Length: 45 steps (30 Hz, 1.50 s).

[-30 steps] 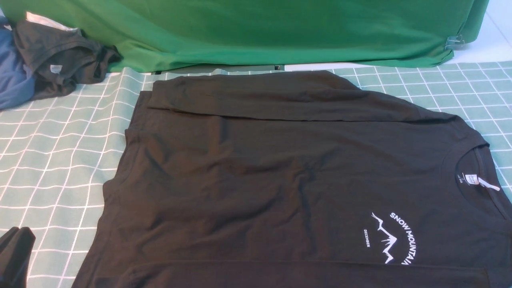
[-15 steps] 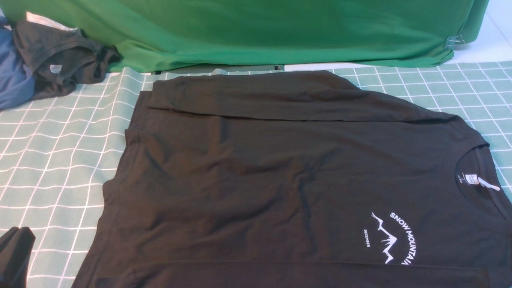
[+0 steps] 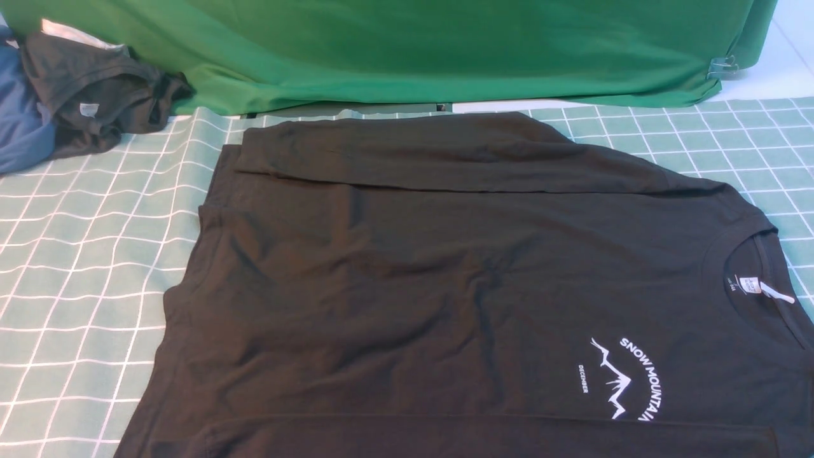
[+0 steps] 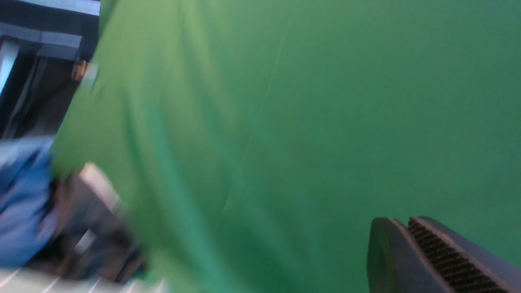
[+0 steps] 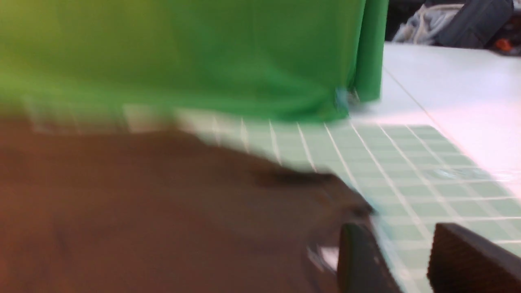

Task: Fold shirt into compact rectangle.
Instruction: 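Grasp the left edge of the dark T-shirt lying flat on the table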

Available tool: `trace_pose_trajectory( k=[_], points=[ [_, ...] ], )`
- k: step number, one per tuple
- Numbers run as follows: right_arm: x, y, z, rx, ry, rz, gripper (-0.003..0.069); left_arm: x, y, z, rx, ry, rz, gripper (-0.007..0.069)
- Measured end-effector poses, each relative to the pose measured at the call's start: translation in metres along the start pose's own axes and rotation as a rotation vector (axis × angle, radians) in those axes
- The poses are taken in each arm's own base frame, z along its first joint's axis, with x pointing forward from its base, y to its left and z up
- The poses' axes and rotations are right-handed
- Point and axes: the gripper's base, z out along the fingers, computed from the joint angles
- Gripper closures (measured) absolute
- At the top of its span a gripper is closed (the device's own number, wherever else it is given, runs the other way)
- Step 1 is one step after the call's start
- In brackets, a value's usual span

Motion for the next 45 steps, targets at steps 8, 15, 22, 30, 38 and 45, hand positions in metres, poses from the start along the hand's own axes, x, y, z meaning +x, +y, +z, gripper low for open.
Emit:
trace_pose_trajectory(
  k=[8,15,22,30,38,45],
  points=[
    [-0.018,-0.001,-0.002,-0.036,-0.202,0.504,0.0413,-0.013,-0.003,-0.001,0.046,-0.145,-0.154,0.0610],
    [-0.025,-0.002,-0.003,-0.049,-0.278,0.541,0.0426,-0.026,-0.010,0.001,0.069,-0.184,-0.184,0.0610],
    [-0.085,0.010,-0.012,-0.083,-0.291,0.432,0.0559,-0.061,-0.046,0.037,-0.054,0.342,-0.084,0.0610],
    [-0.154,0.035,0.036,-0.091,0.282,0.056,0.0634,0.005,-0.029,0.099,-0.303,1.341,0.145,0.0610],
    [-0.133,0.040,0.070,-0.188,0.678,-0.082,0.0634,0.080,0.013,0.100,-0.408,1.742,0.245,0.0622],
    [-0.121,0.041,0.071,-0.201,0.693,-0.049,0.0635,0.103,0.004,0.099,-0.302,1.766,0.329,0.0624]
  ],
)
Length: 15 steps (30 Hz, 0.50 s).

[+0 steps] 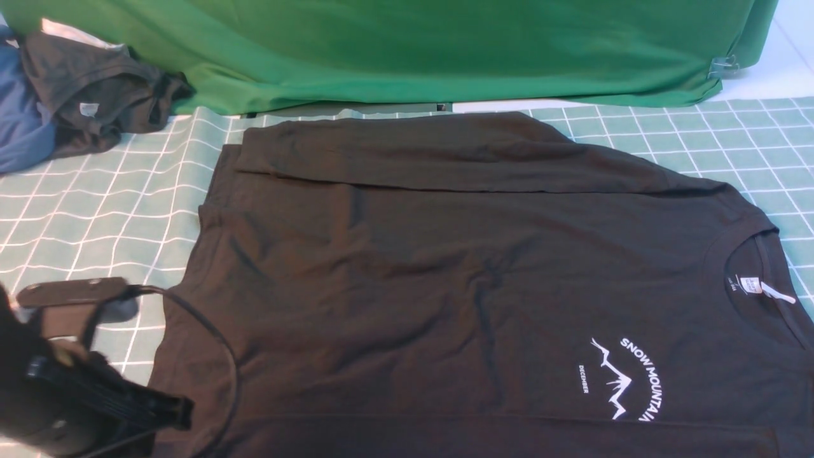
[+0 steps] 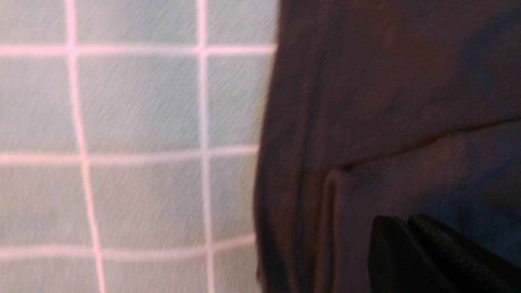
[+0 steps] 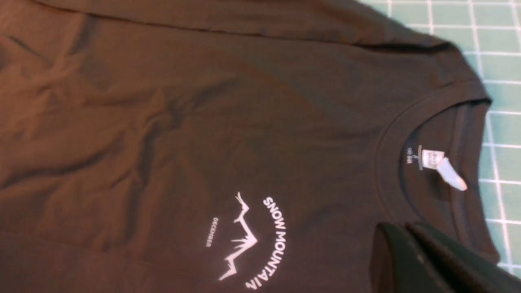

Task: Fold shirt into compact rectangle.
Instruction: 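Grasp the left edge of the dark T-shirt lying flat on the table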

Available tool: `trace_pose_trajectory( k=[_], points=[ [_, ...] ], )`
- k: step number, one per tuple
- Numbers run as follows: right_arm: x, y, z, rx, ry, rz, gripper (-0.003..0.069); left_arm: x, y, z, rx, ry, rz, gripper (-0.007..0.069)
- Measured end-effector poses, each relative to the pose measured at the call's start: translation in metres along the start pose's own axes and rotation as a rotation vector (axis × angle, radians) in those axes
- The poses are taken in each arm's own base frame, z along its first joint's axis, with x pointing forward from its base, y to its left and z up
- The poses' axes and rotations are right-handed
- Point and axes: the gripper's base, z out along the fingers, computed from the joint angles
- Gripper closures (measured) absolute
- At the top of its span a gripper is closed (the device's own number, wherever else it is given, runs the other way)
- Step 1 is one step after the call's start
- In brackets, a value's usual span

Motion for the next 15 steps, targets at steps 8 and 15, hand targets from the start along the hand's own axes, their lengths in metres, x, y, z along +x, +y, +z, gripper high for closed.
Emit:
trace_pose_trajectory(
  k=[8,15],
  points=[
    [-0.002,0.001,0.002,-0.014,-0.037,0.028,0.0633,-0.005,-0.009,0.023,-0.050,0.061,0.069,0.0597],
    [-0.002,0.001,0.002,-0.014,-0.043,0.030,0.0631,-0.007,-0.009,0.030,-0.069,0.079,0.092,0.0364]
  ],
)
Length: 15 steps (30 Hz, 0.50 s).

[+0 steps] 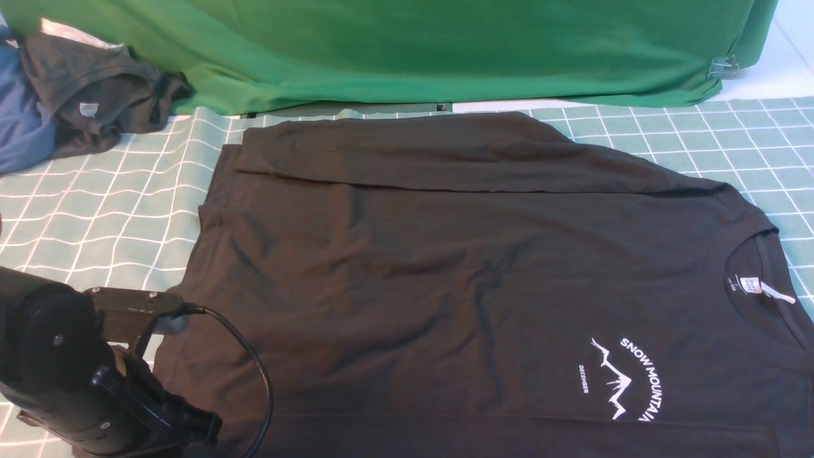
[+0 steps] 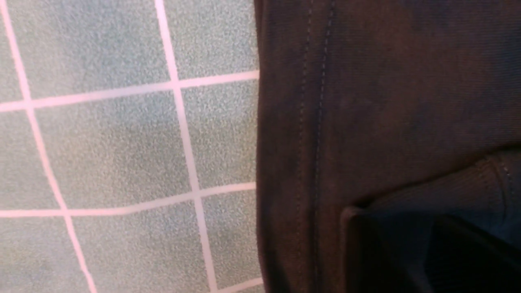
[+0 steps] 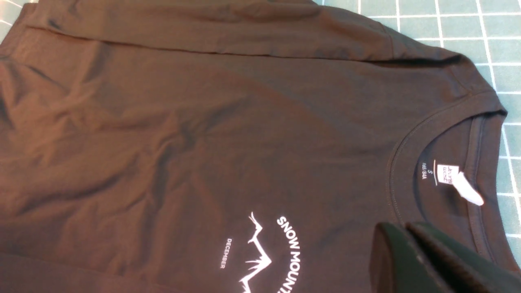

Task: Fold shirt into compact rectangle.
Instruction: 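Grasp the left edge of the dark T-shirt lying flat on the table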

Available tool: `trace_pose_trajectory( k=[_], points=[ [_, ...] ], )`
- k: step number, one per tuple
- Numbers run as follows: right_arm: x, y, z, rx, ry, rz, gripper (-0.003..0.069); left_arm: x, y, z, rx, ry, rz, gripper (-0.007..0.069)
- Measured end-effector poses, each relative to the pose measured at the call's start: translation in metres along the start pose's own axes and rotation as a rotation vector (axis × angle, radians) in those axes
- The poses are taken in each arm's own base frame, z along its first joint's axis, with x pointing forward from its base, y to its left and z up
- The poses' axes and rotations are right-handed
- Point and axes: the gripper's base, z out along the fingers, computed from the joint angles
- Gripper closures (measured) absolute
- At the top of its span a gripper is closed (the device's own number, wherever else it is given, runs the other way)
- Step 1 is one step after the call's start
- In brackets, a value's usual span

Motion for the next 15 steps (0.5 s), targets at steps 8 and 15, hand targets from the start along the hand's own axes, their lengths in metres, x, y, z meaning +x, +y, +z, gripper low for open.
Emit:
trace_pose_trajectory(
  k=[8,15],
  points=[
    [0.000,0.000,0.000,-0.001,-0.001,0.000,0.0629,-0.007,-0.001,0.014,0.002,-0.001,0.004,0.0130],
    [-0.001,0.000,0.000,0.002,-0.011,0.001,0.0622,-0.009,-0.002,0.017,0.010,0.016,-0.009,0.0238]
  ],
)
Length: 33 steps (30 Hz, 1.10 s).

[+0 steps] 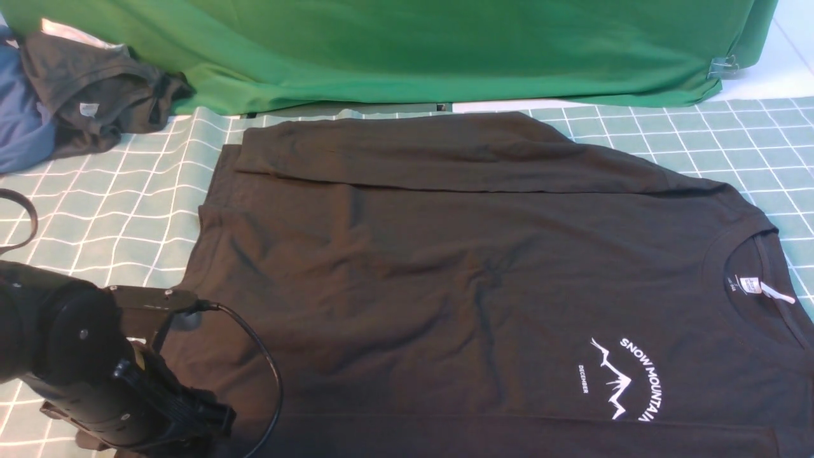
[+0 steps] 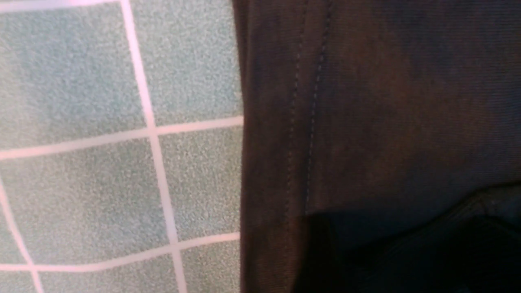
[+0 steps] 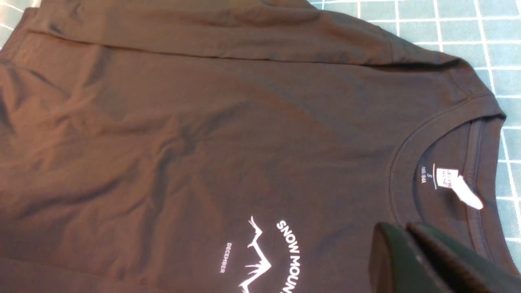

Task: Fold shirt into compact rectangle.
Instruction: 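Grasp the left edge of the dark T-shirt lying flat on the table, then fold the left side of the black T-shirt inward over its body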

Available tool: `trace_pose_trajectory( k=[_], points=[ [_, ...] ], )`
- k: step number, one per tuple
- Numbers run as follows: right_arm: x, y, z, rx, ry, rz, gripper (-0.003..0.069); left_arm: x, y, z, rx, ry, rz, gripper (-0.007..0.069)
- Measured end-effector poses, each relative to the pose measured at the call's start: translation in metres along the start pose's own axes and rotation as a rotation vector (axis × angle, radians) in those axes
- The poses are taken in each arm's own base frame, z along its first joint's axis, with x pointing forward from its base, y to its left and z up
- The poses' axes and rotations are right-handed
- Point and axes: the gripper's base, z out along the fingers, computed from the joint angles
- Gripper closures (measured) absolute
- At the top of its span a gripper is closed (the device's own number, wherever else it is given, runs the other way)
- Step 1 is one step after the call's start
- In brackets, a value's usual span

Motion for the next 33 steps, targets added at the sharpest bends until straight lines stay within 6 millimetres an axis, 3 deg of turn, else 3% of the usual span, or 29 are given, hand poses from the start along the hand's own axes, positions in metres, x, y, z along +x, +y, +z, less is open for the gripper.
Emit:
trace_pose_trajectory(
  k=[1,2,3,4,5,9,15,23,26,33],
  points=[
    [0.000,0.000,0.000,0.000,0.000,0.000,0.0622,0.000,0.000,0.000,0.001,0.000,-0.002,0.0246],
    [0.000,0.000,0.000,0.000,0.000,0.000,0.0621,0.000,-0.001,0.000,0.010,0.008,-0.014,0.0347],
    [0.000,0.000,0.000,0.000,0.000,0.000,0.0620,0.000,-0.001,0.000,0.012,0.008,-0.015,0.0359],
    [0.000,0.000,0.000,0.000,0.000,0.000,0.0620,0.000,-0.002,0.000,0.016,0.020,-0.017,0.0457],
    [0.000,0.000,0.000,0.000,0.000,0.000,0.0620,0.000,-0.002,-0.001,0.017,0.030,-0.013,0.0506],
    [0.000,0.000,0.000,0.000,0.000,0.000,0.0614,-0.001,0.000,-0.006,-0.010,0.091,0.028,0.0606],
    [0.000,0.000,0.000,0.000,0.000,0.000,0.0612,-0.012,-0.001,-0.030,-0.014,0.058,0.035,0.0621],
    [0.000,0.000,0.000,0.000,0.000,0.000,0.0601,-0.029,-0.003,-0.084,0.004,-0.108,0.021,0.0621],
    [0.000,0.000,0.000,0.000,0.000,0.000,0.0600,-0.045,-0.004,-0.105,0.004,-0.194,0.012,0.0621],
    [0.000,0.000,0.000,0.000,0.000,0.000,0.0589,-0.084,-0.002,-0.131,-0.053,-0.304,0.011,0.0622]
  ],
)
